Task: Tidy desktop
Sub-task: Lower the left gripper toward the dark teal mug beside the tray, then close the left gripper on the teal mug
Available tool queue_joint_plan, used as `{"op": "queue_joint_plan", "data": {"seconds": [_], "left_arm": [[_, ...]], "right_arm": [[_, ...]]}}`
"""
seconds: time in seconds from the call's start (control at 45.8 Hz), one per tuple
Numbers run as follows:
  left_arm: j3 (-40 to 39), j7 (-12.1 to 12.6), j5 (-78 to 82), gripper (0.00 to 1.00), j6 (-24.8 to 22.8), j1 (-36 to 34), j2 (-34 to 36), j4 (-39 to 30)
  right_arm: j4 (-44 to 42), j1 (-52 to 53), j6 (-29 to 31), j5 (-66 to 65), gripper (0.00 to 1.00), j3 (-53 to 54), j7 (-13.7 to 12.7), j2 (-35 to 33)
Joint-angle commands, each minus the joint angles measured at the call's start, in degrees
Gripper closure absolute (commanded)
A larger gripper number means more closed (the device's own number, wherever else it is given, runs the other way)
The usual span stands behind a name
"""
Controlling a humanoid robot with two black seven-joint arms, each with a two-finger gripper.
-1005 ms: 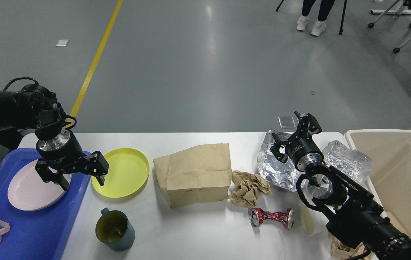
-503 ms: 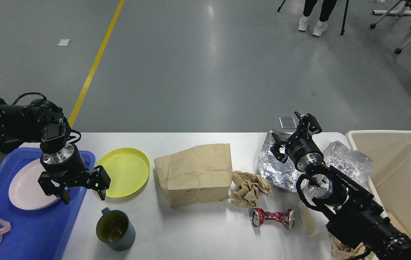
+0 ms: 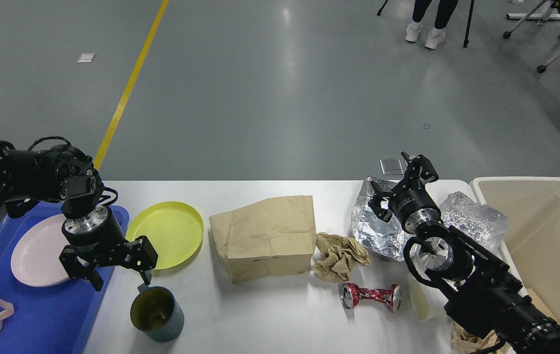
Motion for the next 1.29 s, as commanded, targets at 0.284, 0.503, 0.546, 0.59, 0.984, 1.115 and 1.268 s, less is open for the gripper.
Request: {"op": "queue_joint_plan", "data": {"seconds": [0.284,0.503,0.546,0.59,0.984,1.115,1.268], "left_arm": [[-0.53,-0.34,0.54,0.03,0.0,3.61,-1.13,0.64],[-1.59,-0.25,0.54,0.1,0.0,7.13,-4.21,5.47],[-1.59,-0.25,0.45,0.16,0.0,7.3,-4.56,5.56],[-1.67,-0.34,0.45,0.26,0.0,7.48,-4.65,5.56],[-2.73,-0.6,-0.25,0.9,0.0,8.27,-6.41,6.18],[-3.52,-0.6,-0.25,1.0,0.0,8.27,-6.49,6.18],[-3.35,-0.69,-0.16,1.0,0.0,7.39,-6.41,5.39]], "right_arm": [[0.0,0.0,-0.04,0.0,0.0,0.0,0.0,0.0],[0.0,0.0,-0.04,0.0,0.0,0.0,0.0,0.0],[0.0,0.0,-0.04,0.0,0.0,0.0,0.0,0.0],[0.0,0.0,-0.04,0.0,0.0,0.0,0.0,0.0],[0.0,0.0,0.04,0.0,0.0,0.0,0.0,0.0],[0.0,0.0,0.04,0.0,0.0,0.0,0.0,0.0],[0.0,0.0,0.04,0.0,0.0,0.0,0.0,0.0]]}}
